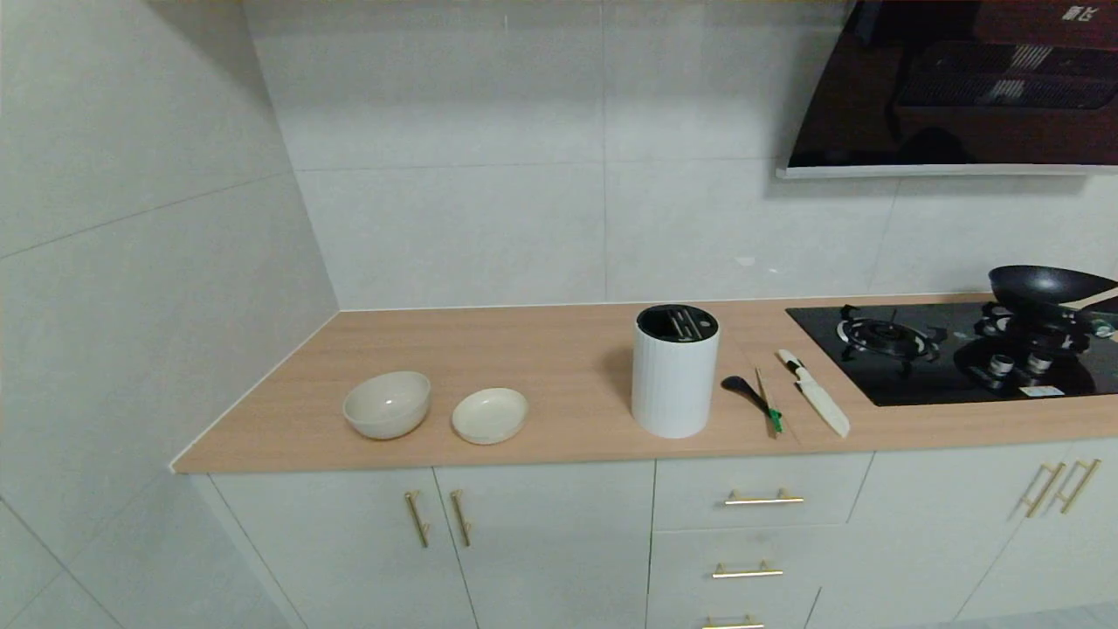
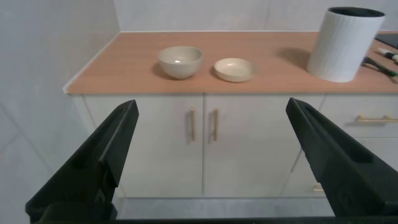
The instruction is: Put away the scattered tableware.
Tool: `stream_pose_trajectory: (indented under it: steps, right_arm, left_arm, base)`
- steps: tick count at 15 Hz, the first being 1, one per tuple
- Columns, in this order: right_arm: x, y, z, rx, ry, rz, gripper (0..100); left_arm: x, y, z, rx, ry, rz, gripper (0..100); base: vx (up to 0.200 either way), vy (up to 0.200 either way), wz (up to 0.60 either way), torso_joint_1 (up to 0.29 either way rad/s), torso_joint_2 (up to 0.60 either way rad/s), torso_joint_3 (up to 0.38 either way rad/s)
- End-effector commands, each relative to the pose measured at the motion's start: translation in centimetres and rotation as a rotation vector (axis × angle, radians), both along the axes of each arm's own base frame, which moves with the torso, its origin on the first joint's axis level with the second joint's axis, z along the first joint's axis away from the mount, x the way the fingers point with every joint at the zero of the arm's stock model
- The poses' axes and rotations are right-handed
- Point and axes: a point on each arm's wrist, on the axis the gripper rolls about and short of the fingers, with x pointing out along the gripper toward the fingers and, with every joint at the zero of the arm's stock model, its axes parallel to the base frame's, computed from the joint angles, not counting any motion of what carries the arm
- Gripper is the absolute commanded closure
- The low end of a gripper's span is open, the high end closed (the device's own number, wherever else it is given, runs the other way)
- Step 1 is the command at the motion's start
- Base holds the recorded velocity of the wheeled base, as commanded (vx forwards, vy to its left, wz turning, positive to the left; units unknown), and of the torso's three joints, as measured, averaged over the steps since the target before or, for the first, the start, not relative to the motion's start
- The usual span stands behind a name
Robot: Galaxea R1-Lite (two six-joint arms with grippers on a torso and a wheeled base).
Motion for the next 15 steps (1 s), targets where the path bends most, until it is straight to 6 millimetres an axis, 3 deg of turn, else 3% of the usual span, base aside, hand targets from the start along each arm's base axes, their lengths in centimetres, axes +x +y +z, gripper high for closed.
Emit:
stream_pose_trajectory:
  steps: [1,15]
  right_arm:
    - [0.0,0.0,0.0,0.0,0.0,0.002,0]
    - [0.0,0.0,0.0,-0.003,0.0,0.003,0]
  left_arm:
    - [0.01,0.0,0.0,0.0,0.002,0.001,0]
    - [0.01,0.0,0.0,0.0,0.002,0.001,0]
  base:
    - [0.0,0.2,0.0,-0.012,0.0,0.002]
    - [0.0,0.2,0.0,0.001,0.0,0.002]
